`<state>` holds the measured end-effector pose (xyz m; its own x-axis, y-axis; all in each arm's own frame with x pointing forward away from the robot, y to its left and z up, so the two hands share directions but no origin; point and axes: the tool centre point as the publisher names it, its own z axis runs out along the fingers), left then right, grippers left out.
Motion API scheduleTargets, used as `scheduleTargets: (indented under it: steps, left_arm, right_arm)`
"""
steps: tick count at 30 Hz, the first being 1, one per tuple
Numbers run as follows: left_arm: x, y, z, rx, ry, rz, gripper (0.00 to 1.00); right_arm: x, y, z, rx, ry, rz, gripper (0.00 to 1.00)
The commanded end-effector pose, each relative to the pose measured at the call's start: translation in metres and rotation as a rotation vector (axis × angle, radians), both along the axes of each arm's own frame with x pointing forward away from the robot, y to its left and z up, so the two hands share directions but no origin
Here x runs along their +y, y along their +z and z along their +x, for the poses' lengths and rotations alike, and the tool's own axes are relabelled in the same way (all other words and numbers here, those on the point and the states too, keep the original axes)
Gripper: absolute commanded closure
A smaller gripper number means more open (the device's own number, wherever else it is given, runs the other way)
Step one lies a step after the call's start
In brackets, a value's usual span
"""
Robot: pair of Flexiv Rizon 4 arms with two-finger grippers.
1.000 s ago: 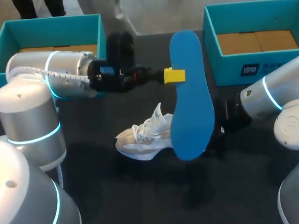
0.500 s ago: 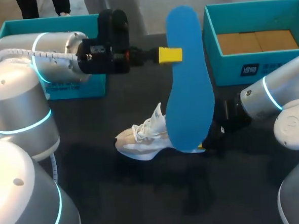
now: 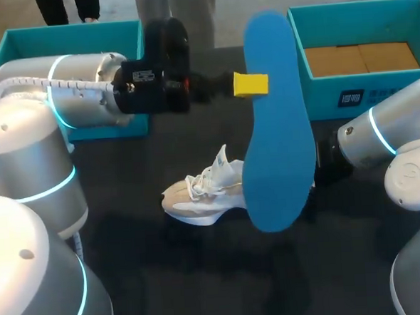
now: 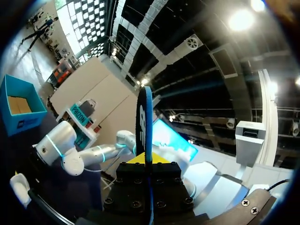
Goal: Take the shoe out of the shoebox, open the shoe tongue, remove and reinsert the insole, then place the shoe into the shoebox
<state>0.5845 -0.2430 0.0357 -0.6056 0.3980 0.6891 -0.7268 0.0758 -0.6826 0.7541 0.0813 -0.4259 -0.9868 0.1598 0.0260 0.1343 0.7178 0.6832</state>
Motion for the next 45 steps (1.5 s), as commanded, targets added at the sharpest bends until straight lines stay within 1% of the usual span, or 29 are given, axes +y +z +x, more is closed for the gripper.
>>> scheduleTargets:
  steps: [1,14,26,32,34,45]
  left_arm:
    - [0.001,-0.006,0.0,0.005,-0.007,0.005,1.0]
    - [0.012,-0.011,-0.001,0.016,0.001,0.008,1.0]
    - [0.026,-0.012,-0.007,0.032,0.012,0.033,1.0]
    - [0.027,-0.01,-0.013,0.03,0.013,0.035,1.0]
    - [0.026,-0.012,-0.011,0.01,0.031,0.038,1.0]
    - [0.026,-0.012,-0.011,0.01,0.031,0.038,1.0]
  right_arm:
    - [-0.001,-0.001,0.0,-0.001,0.0,-0.002,1.0]
    - [-0.001,-0.001,0.0,-0.001,0.0,-0.002,1.0]
    - [-0.001,-0.001,0.0,-0.001,0.0,-0.002,1.0]
    - [-0.001,-0.001,0.0,-0.001,0.0,-0.002,1.0]
    - [-0.001,-0.001,0.0,-0.001,0.0,-0.002,1.0]
    - [-0.001,-0.001,0.0,-0.001,0.0,-0.002,1.0]
